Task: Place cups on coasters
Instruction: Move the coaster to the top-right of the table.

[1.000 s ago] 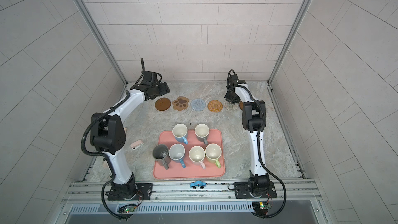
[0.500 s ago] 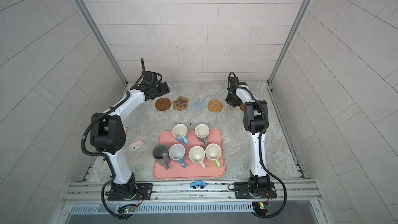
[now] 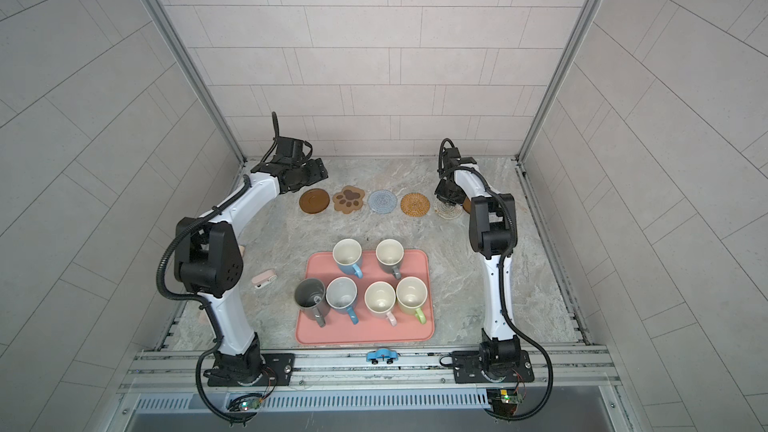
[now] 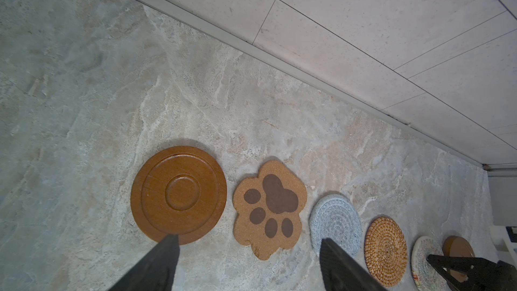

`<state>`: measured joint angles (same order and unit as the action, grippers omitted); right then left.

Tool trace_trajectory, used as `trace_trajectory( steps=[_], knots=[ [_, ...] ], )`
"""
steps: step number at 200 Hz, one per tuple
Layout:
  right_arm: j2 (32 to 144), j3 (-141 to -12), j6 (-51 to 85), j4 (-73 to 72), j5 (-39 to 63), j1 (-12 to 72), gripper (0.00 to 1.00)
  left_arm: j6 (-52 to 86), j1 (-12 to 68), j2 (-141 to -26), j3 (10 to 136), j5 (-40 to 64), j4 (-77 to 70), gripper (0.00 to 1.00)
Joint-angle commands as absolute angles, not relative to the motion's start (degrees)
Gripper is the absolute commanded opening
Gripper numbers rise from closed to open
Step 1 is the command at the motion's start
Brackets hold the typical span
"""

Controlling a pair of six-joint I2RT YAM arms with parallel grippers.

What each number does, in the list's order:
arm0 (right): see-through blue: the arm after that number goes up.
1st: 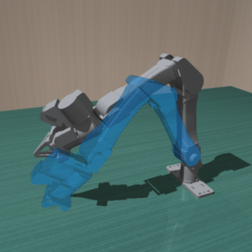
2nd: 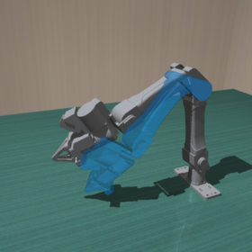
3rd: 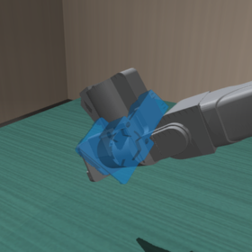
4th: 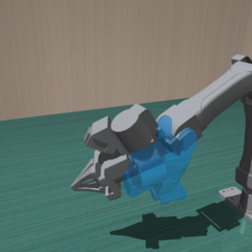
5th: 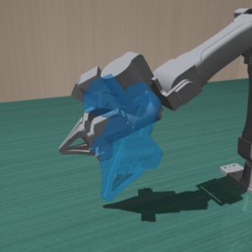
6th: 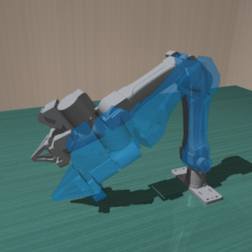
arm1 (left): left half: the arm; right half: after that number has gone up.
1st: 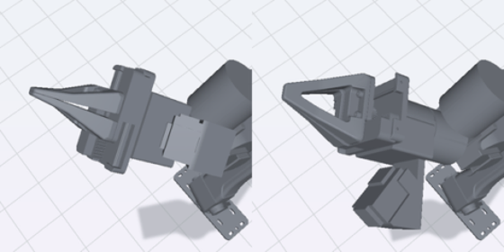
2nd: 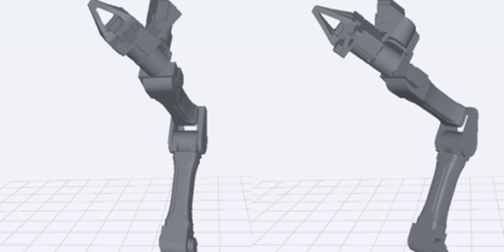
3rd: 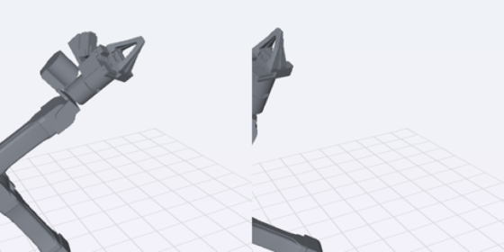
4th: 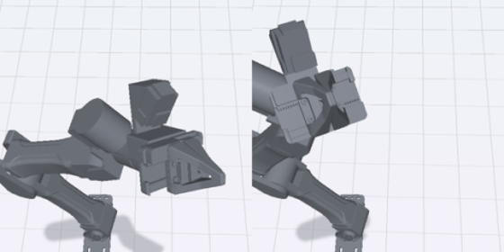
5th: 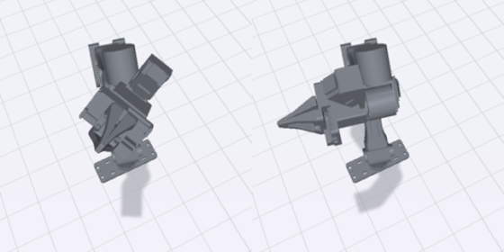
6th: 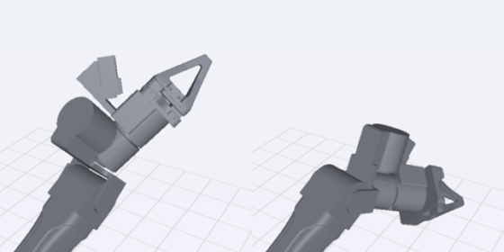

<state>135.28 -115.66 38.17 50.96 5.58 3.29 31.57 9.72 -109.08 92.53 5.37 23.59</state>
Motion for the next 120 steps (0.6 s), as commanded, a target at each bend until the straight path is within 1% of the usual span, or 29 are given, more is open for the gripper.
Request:
trace_trajectory(
  steps=[1,70,120],
  knots=[
    [135.9,-116.4,39.7,54.1,5.1,3.7,0.21,31.9,9.2,-108.0,92.5,5.2,23.0,0.86],
    [134.6,-120.9,40.2,54.7,5.4,3.3,0.21,31.9,9.3,-107.8,92.5,5.2,22.8,0.86],
    [135.5,-123.8,40.6,56.2,2.8,1.3,0.22,31.8,9.3,-108.0,93.0,5.5,22.9,0.86]
  ],
)
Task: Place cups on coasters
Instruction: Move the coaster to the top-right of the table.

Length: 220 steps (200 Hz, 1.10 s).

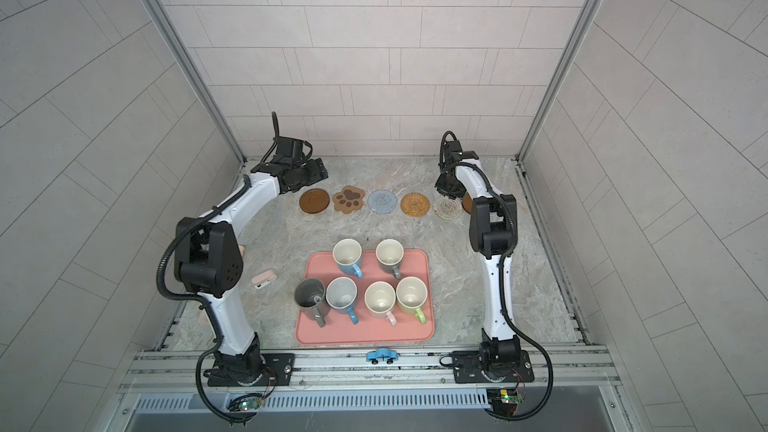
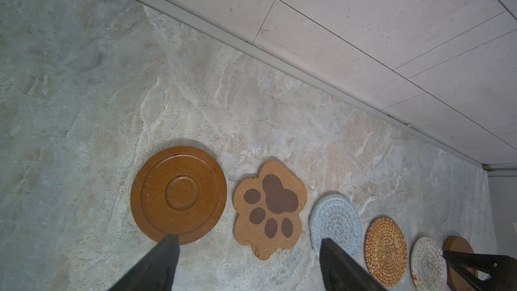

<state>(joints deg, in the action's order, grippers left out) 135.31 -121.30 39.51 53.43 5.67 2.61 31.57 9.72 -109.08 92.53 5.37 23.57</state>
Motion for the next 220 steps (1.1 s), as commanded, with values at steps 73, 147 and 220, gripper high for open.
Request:
trace_trajectory(
  steps=[73,147,220],
  knots=[
    [139.8,-130.1,39.5,59.9,-1.1,-1.7,0.27,31.5,9.2,-107.7,92.7,5.4,23.1,0.86],
    [144.3,-135.8,39.1,60.8,-0.4,-4.2,0.36,31.7,9.3,-107.6,92.8,5.3,23.2,0.86],
    [146.6,-138.0,39.3,60.8,0.3,-5.1,0.47,31.8,9.3,-107.4,92.7,4.8,23.4,0.86]
  ],
)
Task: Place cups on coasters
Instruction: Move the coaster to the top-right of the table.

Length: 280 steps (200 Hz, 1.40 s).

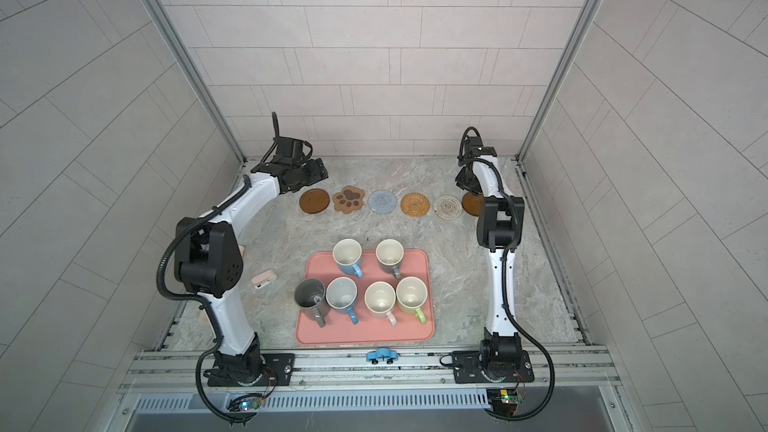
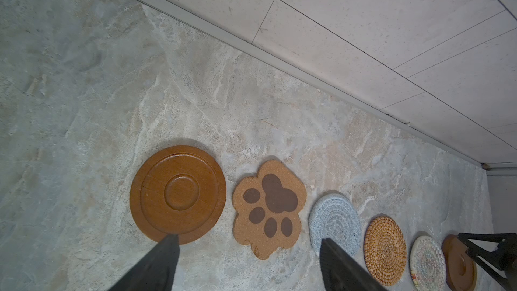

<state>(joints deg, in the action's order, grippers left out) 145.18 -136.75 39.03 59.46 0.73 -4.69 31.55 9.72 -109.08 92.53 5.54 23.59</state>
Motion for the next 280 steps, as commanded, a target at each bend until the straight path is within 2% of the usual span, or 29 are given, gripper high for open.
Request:
trace_trajectory(
  steps=[1,100,199,280],
  knots=[
    [146.5,-138.0,39.4,60.7,0.4,-5.1,0.47,31.8,9.2,-107.5,92.7,4.8,23.4,0.86],
    [146.2,-138.1,41.8,52.8,4.3,-5.4,0.44,31.8,9.3,-107.3,92.7,4.2,23.8,0.86],
    [149.2,-138.0,44.1,50.8,8.1,-5.8,0.43,31.7,9.3,-107.5,93.5,4.1,24.2,0.86],
    [147.7,-137.8,42.7,55.1,4.2,-5.8,0.41,32.0,9.2,-107.7,93.3,4.1,24.2,0.86]
  ],
)
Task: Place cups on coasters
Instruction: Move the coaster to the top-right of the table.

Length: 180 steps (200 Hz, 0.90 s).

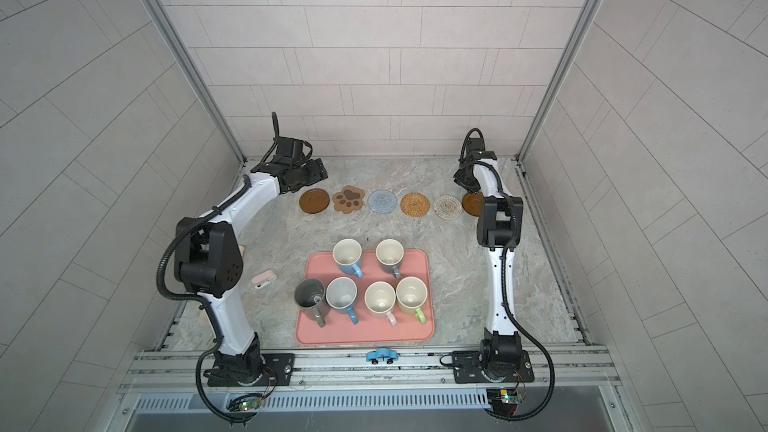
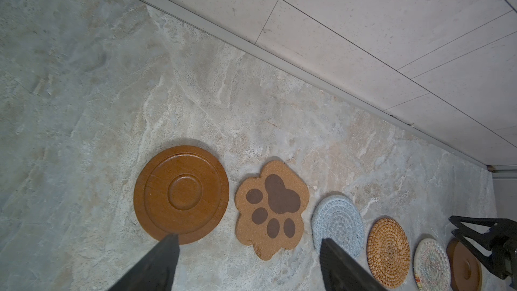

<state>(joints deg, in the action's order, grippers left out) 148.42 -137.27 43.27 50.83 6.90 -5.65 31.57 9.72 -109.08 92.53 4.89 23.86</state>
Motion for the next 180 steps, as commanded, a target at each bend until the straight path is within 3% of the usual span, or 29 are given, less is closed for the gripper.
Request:
trace_trajectory(
  steps=[1,180],
  knots=[
    [147.7,-137.8,42.7,55.1,4.1,-5.8,0.41,32.0,9.2,-107.7,93.3,4.2,24.1,0.86],
    [142.0,-136.6,38.7,57.4,0.9,-6.2,0.40,32.3,9.3,-107.6,92.5,4.6,23.1,0.86]
  ],
)
